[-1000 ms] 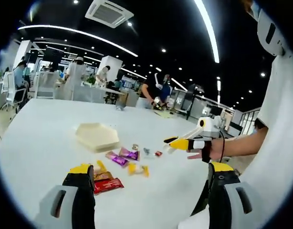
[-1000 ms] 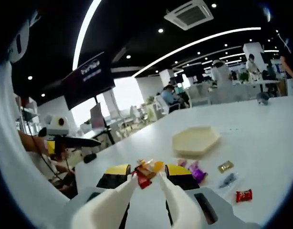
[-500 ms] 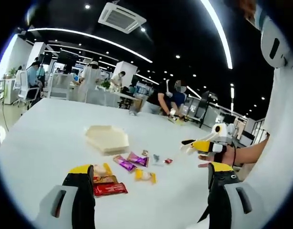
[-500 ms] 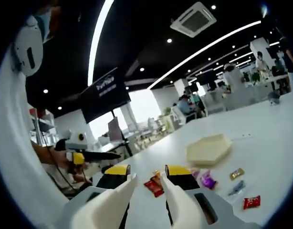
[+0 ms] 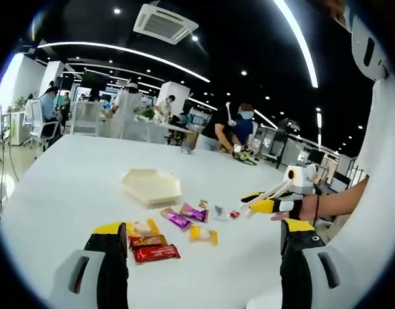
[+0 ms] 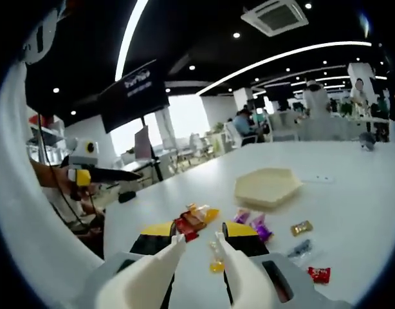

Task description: Place the target food into the container with the food tongs after gripping and lifting it, then release it inside without dropping or visibly crushing the food.

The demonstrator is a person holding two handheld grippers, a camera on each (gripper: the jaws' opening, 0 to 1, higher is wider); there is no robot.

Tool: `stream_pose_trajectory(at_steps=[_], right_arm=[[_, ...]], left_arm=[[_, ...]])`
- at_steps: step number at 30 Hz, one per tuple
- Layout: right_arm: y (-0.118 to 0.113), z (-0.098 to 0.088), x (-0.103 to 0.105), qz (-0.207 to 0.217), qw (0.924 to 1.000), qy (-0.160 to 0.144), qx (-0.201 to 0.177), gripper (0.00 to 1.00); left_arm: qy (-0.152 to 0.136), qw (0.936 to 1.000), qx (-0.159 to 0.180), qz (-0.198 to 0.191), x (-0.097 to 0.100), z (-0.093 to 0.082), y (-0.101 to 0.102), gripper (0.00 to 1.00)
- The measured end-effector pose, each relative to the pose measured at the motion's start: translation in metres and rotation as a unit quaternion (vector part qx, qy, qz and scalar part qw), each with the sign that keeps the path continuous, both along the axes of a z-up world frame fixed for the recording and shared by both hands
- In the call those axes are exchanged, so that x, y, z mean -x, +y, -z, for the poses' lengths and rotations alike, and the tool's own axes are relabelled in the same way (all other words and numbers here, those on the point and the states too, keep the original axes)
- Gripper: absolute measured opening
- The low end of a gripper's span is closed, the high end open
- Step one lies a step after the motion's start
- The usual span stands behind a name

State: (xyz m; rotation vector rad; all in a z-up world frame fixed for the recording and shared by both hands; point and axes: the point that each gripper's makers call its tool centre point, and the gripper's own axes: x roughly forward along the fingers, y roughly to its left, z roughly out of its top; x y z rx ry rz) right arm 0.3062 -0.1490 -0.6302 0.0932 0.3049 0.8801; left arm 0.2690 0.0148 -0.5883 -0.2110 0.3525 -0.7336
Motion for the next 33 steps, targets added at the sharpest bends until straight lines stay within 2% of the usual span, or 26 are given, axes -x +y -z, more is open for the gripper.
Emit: stream_pose_trajectory(at_steps=[2,5,9,13,15,19,21,24,26,30,33], right_arm=[[0.003,0.004,-0.002,-0.001,1.0000,-0.003,0.005,0.28],[0.005,0.012,-0.005,-0.002,0.9999,-0.002,0.017,0.28],[0.007,0.017,-0.006,-0.002,0.9995,-0.006,0.032,0.28],[0.012,0.019,-0.009,-0.007,0.9988,-0.015,0.046,0.28],[0.015,0.025,-0.011,-0.016,0.9973,-0.023,0.069,0.28],[0.019,0.034,-0.016,-0.020,0.9970,-0.018,0.073,0.29],[0.023,0.038,-0.017,-0.027,0.9959,-0.023,0.083,0.29],[0.023,0.047,-0.026,-0.014,0.9963,-0.007,0.085,0.29],[0.025,0.048,-0.031,-0.014,0.9962,-0.012,0.085,0.29],[0.024,0.058,-0.039,-0.004,0.9941,0.001,0.109,0.29],[0.026,0.062,-0.041,-0.002,0.9941,0.011,0.108,0.29]], left_arm=[[-0.006,1.0000,-0.002,0.000,0.000,0.000,-0.003,1.00],[0.006,0.9999,-0.016,-0.003,0.001,0.010,-0.002,0.99],[0.005,0.9998,-0.016,-0.007,0.004,0.008,-0.003,0.99],[0.023,0.9993,-0.024,-0.015,0.003,0.010,0.003,1.00],[0.022,0.9993,-0.024,-0.019,0.002,0.011,0.005,1.00],[0.030,0.9990,-0.027,-0.020,0.005,0.014,0.004,1.00],[0.032,0.9985,-0.041,-0.016,0.006,0.016,0.005,1.00],[0.028,0.9981,-0.053,-0.015,0.004,0.011,0.008,1.00],[0.018,0.9985,-0.048,-0.020,0.003,0.006,0.012,1.00],[0.024,0.9981,-0.044,-0.037,0.003,0.010,0.017,1.00],[0.032,0.9982,-0.035,-0.036,0.007,0.014,0.011,1.00]])
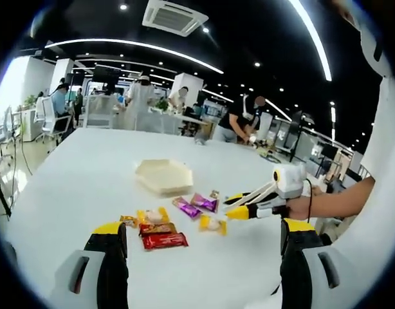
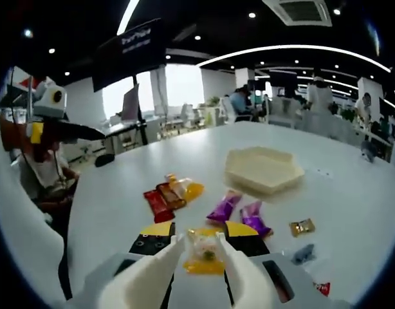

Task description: Place the target food into the container with the food tongs after gripping and lifting it, then release it inside without dropping or visibly crushing the food.

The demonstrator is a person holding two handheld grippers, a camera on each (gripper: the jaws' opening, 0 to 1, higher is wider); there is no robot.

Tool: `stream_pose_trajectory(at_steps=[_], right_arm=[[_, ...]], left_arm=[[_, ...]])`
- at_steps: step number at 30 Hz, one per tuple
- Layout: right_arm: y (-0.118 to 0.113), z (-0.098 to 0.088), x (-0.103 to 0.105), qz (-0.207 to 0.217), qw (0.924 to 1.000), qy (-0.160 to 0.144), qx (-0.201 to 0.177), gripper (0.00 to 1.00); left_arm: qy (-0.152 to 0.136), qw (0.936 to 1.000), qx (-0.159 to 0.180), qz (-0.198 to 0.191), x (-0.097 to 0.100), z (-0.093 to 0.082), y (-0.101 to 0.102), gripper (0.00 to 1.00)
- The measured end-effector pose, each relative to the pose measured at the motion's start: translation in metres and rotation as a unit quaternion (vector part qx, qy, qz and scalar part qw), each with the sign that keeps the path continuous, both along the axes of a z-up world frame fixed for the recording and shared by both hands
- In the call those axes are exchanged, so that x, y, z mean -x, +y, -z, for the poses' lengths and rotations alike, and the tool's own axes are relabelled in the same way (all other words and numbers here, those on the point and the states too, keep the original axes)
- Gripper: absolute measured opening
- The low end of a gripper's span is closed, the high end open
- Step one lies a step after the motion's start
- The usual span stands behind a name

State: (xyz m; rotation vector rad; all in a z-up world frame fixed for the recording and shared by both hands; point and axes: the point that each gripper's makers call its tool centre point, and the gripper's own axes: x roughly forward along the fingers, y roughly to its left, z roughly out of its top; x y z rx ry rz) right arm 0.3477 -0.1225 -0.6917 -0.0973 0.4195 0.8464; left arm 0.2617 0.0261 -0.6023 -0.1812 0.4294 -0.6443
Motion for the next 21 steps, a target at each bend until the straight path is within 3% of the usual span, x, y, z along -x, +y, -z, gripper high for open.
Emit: stream_pose_trajectory(at_steps=[4,6,10,17,21], right_arm=[[0.004,0.008,-0.005,0.009,0.9998,0.012,0.014,0.29],[0.005,0.014,-0.010,0.012,0.9996,0.007,0.024,0.29],[0.007,0.027,-0.009,0.006,0.9988,0.021,0.044,0.29],[0.006,0.031,-0.014,0.021,0.9985,0.021,0.046,0.29],[0.010,0.034,-0.016,0.010,0.9981,0.013,0.059,0.29]], left_arm=[[0.009,0.9999,-0.013,0.002,0.002,0.000,0.000,1.00],[-0.013,0.9998,-0.015,-0.007,0.001,-0.006,0.003,1.00],[0.001,0.9998,-0.009,-0.015,0.005,-0.002,0.004,1.00],[0.022,0.9995,-0.022,0.005,0.008,0.007,-0.002,1.00],[0.010,0.9997,-0.020,0.001,0.007,0.000,-0.002,1.00]])
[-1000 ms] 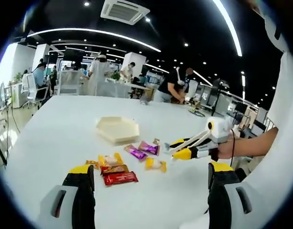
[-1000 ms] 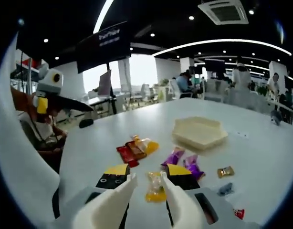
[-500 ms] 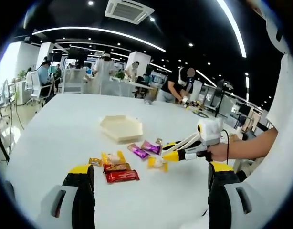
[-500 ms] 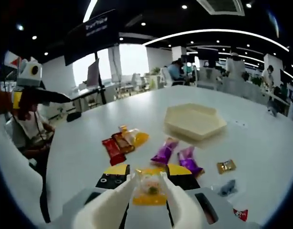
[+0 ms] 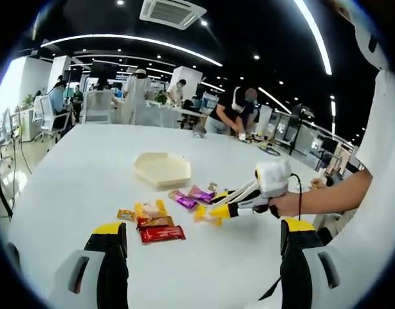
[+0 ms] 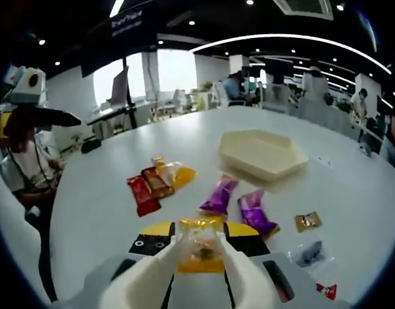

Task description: Place the target food into the container with the food tongs after gripping and lifting it, then release it inside without dropping or visibly crushing the food.

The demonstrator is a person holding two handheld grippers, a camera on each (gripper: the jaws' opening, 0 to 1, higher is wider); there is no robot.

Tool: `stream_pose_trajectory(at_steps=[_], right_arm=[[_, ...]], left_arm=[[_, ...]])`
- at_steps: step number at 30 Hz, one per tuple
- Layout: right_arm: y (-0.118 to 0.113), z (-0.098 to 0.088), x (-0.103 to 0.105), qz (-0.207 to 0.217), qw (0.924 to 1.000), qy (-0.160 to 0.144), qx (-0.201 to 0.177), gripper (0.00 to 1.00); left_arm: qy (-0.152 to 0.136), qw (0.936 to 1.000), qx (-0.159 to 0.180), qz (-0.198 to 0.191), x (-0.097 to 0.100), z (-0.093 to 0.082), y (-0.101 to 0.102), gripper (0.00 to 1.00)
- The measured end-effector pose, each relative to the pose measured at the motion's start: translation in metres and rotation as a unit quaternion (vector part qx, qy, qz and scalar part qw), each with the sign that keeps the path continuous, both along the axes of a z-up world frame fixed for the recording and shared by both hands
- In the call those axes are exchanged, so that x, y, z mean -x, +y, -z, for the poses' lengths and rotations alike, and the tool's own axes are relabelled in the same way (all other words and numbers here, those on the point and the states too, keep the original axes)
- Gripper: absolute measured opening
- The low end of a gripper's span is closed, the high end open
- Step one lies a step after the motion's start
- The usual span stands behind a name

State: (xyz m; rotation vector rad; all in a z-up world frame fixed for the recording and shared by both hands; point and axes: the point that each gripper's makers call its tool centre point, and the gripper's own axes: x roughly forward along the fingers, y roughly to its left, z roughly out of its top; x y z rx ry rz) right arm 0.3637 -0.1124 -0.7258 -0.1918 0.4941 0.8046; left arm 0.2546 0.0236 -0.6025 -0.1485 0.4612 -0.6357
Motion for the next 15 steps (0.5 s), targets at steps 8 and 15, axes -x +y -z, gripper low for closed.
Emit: stream_pose_trajectory(at_steps=[8,15], right_arm=[[0.0022,0.0040,-0.0059,-0.009,0.9998,-0.004,0.015,0.29],[0.0057,0.0064,-0.0089,-0.020,0.9992,-0.022,0.028,0.28]], left_arm=[[0.008,0.9999,0.003,-0.008,0.0046,0.0043,0.0039,0.99],[0.001,0.9998,0.005,-0.020,0.0029,-0.0010,0.0090,0.99]])
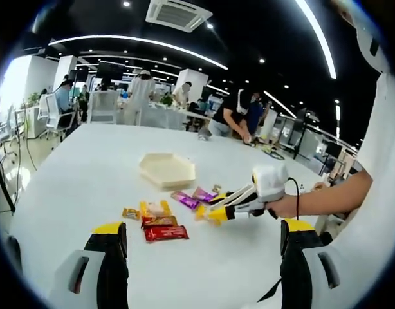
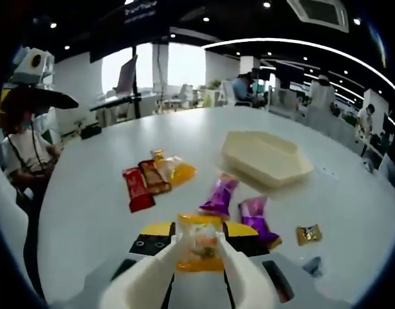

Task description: Place the target food into the container with the food tongs after gripping and lifting it, then release it inside without dropping or visibly crushing the food.

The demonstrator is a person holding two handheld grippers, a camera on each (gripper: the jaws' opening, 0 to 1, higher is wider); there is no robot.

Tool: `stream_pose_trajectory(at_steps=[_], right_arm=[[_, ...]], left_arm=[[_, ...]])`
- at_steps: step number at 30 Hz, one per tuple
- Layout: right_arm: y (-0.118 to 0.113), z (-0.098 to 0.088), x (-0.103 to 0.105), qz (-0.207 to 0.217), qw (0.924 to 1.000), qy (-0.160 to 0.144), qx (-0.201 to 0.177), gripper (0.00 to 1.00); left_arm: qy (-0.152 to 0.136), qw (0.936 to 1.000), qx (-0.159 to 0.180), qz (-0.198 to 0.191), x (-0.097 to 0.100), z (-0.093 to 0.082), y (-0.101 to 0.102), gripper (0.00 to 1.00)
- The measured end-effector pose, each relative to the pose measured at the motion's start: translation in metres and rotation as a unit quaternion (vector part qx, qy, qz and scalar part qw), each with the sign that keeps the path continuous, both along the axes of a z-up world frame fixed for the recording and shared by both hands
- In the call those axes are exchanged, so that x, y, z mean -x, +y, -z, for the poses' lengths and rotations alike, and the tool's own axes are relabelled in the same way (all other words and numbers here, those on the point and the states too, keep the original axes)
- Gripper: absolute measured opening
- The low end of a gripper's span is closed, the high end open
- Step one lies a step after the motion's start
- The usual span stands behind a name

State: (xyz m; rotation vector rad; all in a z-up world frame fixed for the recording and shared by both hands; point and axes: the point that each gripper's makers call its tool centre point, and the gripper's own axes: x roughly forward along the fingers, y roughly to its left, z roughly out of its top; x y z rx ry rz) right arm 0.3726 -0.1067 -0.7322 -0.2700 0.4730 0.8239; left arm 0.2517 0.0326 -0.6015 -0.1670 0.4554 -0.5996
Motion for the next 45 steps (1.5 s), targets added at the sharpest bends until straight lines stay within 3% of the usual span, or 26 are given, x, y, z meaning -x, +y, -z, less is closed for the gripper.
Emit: stream_pose_trajectory(at_steps=[19,24,26,29,45], right_arm=[[-0.006,-0.005,-0.007,0.026,0.9991,-0.005,0.034,0.20],[-0.012,-0.022,-0.002,0.044,0.9989,-0.012,0.014,0.20],[-0.010,-0.026,0.001,0.046,0.9990,0.000,-0.003,0.20],[-0.012,-0.031,0.005,0.047,0.9989,-0.002,-0.002,0.20],[-0.052,-0.075,0.022,0.106,0.9926,0.003,-0.060,0.20]], left_arm=[[-0.009,0.9999,0.001,-0.012,0.005,-0.006,0.010,0.99],[-0.012,0.9997,0.011,-0.017,0.004,-0.009,0.013,0.99],[-0.016,0.9996,0.012,-0.017,0.003,-0.011,0.013,0.99],[-0.020,0.9996,0.012,-0.014,0.001,-0.012,0.012,0.99],[-0.035,0.9983,0.012,0.045,-0.027,-0.010,-0.020,0.99]])
